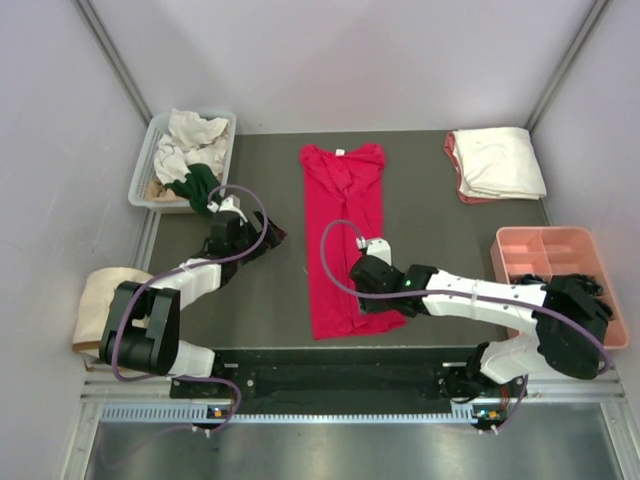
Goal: Fold and stack the t-shirts
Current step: Grab the bottom of the folded rectangular tshirt with both arms
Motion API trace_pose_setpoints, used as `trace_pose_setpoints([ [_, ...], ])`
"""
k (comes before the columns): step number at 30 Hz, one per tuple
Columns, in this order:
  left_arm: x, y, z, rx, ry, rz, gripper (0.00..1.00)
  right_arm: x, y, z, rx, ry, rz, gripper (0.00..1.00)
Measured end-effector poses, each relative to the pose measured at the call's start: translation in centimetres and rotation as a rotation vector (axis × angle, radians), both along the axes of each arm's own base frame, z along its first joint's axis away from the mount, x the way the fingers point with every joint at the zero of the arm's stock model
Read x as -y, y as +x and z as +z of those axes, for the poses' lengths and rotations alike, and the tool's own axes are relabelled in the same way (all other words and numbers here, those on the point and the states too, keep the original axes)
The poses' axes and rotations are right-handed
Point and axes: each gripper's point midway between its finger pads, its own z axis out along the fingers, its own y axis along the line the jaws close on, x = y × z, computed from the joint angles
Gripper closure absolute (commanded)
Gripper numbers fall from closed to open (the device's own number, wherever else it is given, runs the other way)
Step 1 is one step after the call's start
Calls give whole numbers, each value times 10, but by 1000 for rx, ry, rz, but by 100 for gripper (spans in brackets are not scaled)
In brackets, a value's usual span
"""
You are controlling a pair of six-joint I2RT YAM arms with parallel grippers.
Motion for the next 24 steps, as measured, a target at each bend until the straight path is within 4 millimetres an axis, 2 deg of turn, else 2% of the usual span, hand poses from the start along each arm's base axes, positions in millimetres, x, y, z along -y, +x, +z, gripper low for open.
trace_pose_setpoints([
  [1, 1, -1, -1, -4, -2, -4, 1, -3, -2, 0, -1, 8, 2, 59],
  [4, 3, -4, -3, -10, -10, -16, 1, -9, -6, -1, -4, 24, 7, 62],
  [13, 4, -7, -5, -19, -16, -25, 1, -11, -20, -19, -47, 8, 10, 64],
  [24, 5, -8, -5, -20, -20, -31, 1, -13, -25, -30, -79, 15, 7, 67],
])
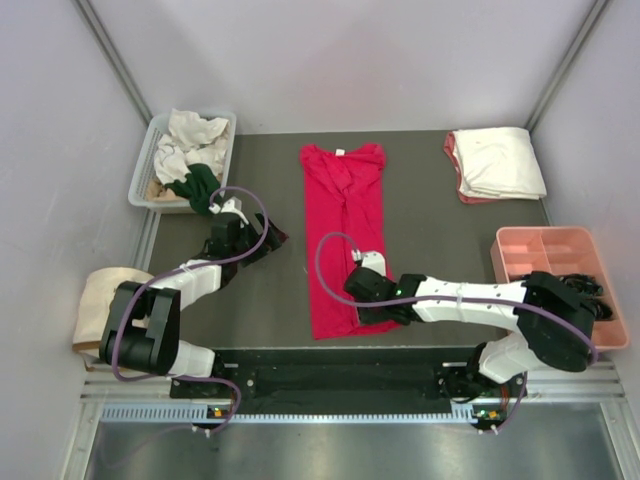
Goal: Fold and stack the t-shirts
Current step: Grab the bottom of the folded rectangular tshirt with both arms
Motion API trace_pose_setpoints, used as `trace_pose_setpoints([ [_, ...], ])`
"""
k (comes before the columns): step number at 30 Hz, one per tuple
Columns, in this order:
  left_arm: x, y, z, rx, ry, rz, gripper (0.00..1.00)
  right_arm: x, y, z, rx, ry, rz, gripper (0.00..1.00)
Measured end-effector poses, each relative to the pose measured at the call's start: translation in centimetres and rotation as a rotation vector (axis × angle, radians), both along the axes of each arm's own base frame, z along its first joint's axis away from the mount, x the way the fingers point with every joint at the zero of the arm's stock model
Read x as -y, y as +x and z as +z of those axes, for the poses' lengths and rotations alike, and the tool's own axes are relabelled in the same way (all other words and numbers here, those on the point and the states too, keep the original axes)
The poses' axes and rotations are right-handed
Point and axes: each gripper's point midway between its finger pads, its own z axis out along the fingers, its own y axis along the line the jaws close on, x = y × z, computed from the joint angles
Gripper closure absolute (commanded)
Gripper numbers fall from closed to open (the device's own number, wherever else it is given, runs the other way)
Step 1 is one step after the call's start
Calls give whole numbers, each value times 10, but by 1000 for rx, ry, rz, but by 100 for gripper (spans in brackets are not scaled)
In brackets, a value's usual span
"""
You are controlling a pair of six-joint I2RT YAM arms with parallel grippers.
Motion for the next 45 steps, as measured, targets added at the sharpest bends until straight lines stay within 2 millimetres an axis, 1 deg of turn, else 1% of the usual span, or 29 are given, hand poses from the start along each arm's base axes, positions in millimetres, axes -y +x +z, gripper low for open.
trace_pose_setpoints([
  [2, 0, 0, 0, 0, 0, 0, 1, -3, 0, 0, 0, 10, 2, 68],
  [8, 0, 0, 0, 0, 0, 0, 1, -7, 0, -4, -11, 18, 9, 75],
  [11, 0, 0, 0, 0, 0, 1, 1, -9, -1, -4, -14, 22, 12, 82],
  [12, 0, 0, 0, 0, 0, 1, 1, -9, -1, -4, -15, 23, 12, 86],
  [14, -1, 0, 0, -1, 0, 2, 1, -9, -1, -4, -17, 25, 14, 91],
  [15, -1, 0, 0, 0, 0, 3, 1, -10, -2, -4, -18, 26, 15, 96],
  [17, -1, 0, 0, -1, 0, 3, 1, -10, -2, -4, -20, 28, 16, 100],
  [34, -2, 0, -2, -9, -4, 2, 1, -14, -5, -3, -33, 38, 46, 100],
  [37, -1, 0, -3, -10, -6, -1, 1, -18, -6, 2, -29, 42, 63, 100],
  [42, -1, -1, -2, -13, -13, -3, 1, -32, -5, 15, -11, 72, 93, 100],
  [45, 0, -1, -3, -14, -17, -5, 1, -37, -5, 21, -7, 84, 107, 100],
])
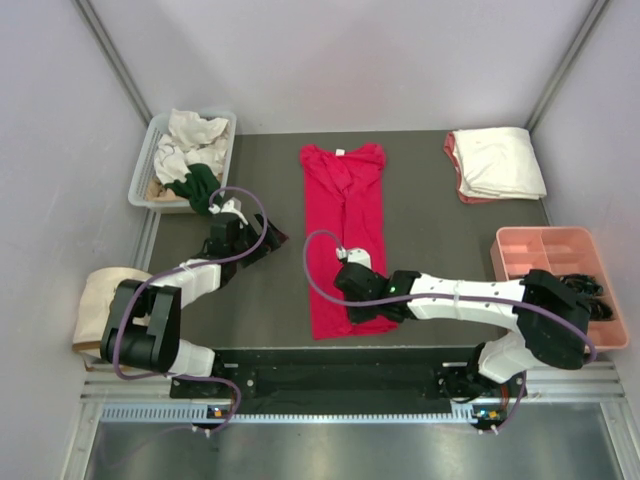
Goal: Fold and stack the t-shirts
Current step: Grab the bottom of the folded rectangular tshirt with both arms
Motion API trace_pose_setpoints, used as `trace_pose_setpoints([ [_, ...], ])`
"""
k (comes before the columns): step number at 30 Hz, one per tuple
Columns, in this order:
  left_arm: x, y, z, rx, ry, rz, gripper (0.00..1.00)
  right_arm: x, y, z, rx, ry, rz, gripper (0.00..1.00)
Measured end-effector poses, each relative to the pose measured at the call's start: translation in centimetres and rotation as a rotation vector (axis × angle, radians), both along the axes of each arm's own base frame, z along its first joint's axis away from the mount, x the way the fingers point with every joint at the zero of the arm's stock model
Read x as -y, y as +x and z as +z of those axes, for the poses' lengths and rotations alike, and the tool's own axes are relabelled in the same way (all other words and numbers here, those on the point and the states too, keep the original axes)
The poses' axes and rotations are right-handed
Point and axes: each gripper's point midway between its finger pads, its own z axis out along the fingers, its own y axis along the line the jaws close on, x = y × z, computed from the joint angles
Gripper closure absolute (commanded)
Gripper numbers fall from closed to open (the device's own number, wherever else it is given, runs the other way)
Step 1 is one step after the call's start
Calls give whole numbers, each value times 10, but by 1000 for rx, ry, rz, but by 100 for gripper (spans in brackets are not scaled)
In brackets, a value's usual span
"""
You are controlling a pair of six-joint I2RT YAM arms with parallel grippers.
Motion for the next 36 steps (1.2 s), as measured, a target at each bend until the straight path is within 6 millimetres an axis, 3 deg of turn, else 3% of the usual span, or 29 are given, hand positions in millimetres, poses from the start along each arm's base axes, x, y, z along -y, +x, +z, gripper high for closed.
trace_pose_setpoints([
  [13, 1, -1, -5, -16, -6, -2, 1, -13, -11, -7, -40, -32, 77, 100],
  [22, 1, 0, -5, -19, -14, 4, 1, -26, -12, 1, -32, -8, 108, 100],
  [36, 1, -1, -10, -38, -19, 3, 1, -32, -25, -8, -66, -43, 167, 100],
])
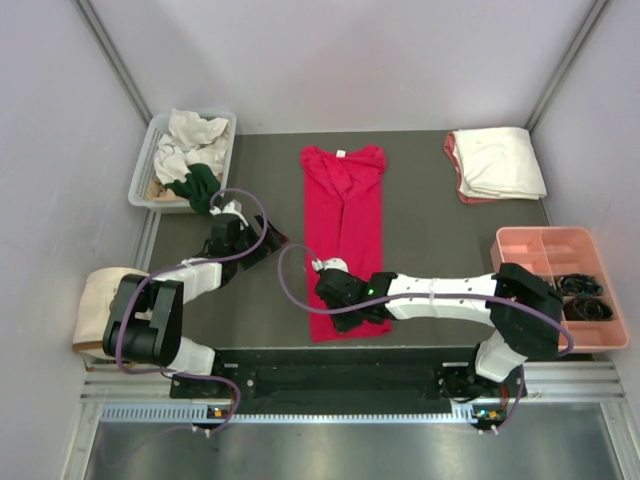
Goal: Fold and stack the t-shirts
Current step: Grab the bottom of the folded rectangular tshirt with both arms
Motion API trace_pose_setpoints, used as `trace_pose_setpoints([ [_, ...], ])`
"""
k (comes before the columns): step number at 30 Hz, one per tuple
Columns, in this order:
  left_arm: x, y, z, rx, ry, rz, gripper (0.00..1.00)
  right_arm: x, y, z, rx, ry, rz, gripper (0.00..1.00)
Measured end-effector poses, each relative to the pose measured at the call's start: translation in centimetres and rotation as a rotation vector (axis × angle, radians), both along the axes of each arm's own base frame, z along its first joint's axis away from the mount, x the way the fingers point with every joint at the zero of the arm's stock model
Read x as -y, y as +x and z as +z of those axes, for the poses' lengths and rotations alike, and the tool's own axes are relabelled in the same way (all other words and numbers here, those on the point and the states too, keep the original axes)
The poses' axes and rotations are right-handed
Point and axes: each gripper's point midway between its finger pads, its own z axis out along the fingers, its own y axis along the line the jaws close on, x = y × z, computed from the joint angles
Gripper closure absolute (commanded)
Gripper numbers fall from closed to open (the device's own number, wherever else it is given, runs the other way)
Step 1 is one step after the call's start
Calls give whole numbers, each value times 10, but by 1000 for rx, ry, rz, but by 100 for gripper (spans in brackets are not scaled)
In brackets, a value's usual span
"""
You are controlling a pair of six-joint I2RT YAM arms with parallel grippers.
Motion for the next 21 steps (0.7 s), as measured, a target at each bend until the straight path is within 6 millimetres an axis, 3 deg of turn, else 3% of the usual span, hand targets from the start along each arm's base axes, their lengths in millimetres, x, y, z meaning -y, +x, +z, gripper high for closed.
trace_pose_setpoints([
  [6, 1, -1, -3, -11, -3, -7, 1, -3, -7, 1, -7, -4, 29, 97],
  [10, 2, -2, -3, -13, -8, -10, 1, -4, -8, 1, -10, -7, 32, 52],
  [13, 2, -2, -4, -16, -9, -10, 1, -3, -9, 0, -10, -15, 32, 35],
  [16, 2, -2, -4, -16, -10, -11, 1, 4, -3, 0, 25, -45, 7, 26],
  [21, 4, -2, -3, -18, -14, -18, 1, 24, 23, 20, 140, -64, -91, 25],
])
